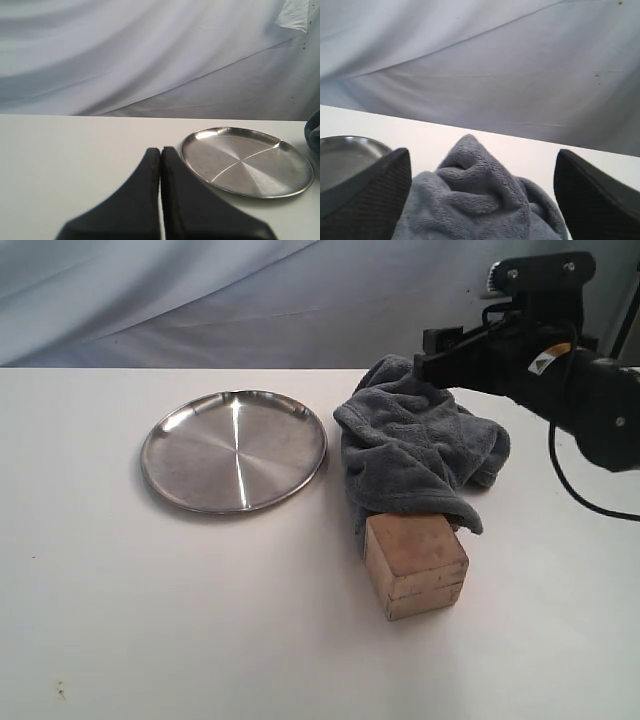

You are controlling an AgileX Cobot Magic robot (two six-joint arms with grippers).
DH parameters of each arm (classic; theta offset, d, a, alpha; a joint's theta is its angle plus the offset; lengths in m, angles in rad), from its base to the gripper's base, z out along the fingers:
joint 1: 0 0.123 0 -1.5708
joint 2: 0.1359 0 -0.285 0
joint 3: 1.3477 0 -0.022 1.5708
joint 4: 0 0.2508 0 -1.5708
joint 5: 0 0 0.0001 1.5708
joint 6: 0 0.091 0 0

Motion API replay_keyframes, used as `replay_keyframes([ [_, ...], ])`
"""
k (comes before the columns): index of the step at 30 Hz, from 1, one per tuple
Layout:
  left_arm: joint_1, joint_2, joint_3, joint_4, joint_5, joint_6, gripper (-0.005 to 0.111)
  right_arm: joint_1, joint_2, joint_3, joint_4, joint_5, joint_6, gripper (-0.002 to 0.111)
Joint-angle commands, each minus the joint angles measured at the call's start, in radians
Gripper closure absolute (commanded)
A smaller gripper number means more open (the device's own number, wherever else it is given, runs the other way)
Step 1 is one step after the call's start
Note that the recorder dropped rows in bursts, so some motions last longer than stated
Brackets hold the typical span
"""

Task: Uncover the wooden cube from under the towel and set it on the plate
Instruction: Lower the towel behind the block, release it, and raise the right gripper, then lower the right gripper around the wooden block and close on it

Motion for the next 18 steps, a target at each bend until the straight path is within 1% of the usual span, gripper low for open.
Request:
replay_keyframes([
  [1,-0.001,-0.002,0.004,0.001,-0.004,-0.003,0.105,0.075,-0.160,-0.001,-0.028,0.304,0.055,0.036],
  [2,-0.001,-0.002,0.004,0.001,-0.004,-0.003,0.105,0.097,-0.183,-0.001,-0.028,0.366,0.055,0.036],
  [3,-0.001,-0.002,0.004,0.001,-0.004,-0.001,0.105,0.142,-0.232,-0.001,-0.030,0.516,0.057,0.036],
  [4,-0.001,-0.002,0.004,0.001,-0.004,-0.001,0.105,0.158,-0.249,-0.001,-0.033,0.571,0.057,0.036],
  [5,-0.001,-0.002,0.004,0.001,-0.004,-0.001,0.105,0.193,-0.268,-0.001,-0.042,0.690,0.059,0.036],
  [6,-0.001,-0.002,0.004,0.001,-0.004,-0.001,0.105,0.204,-0.271,-0.001,-0.048,0.743,0.076,0.036],
  [7,-0.001,-0.002,0.004,0.001,-0.004,-0.001,0.105,0.222,-0.273,0.004,-0.096,0.820,0.166,0.036],
  [8,-0.001,-0.002,0.004,0.001,-0.004,-0.001,0.105,0.230,-0.273,0.012,-0.125,0.835,0.218,0.036],
  [9,-0.001,-0.002,0.004,0.001,-0.004,-0.001,0.105,0.242,-0.273,0.044,-0.203,0.838,0.342,0.036],
  [12,-0.001,-0.002,0.004,0.001,-0.004,-0.002,0.105,0.289,-0.273,0.129,-0.314,0.828,0.532,0.035],
  [13,-0.001,-0.002,0.004,0.001,-0.004,-0.002,0.105,0.302,-0.273,0.152,-0.335,0.811,0.572,0.032],
  [15,-0.001,-0.002,0.004,0.001,-0.004,-0.002,0.105,0.330,-0.273,0.187,-0.420,0.764,0.665,0.020],
  [17,-0.001,-0.002,0.004,0.001,-0.004,-0.002,0.105,0.333,-0.271,0.191,-0.478,0.752,0.718,0.014],
  [18,-0.001,-0.002,0.004,0.001,-0.004,-0.002,0.105,0.333,-0.271,0.191,-0.500,0.750,0.738,0.013],
])
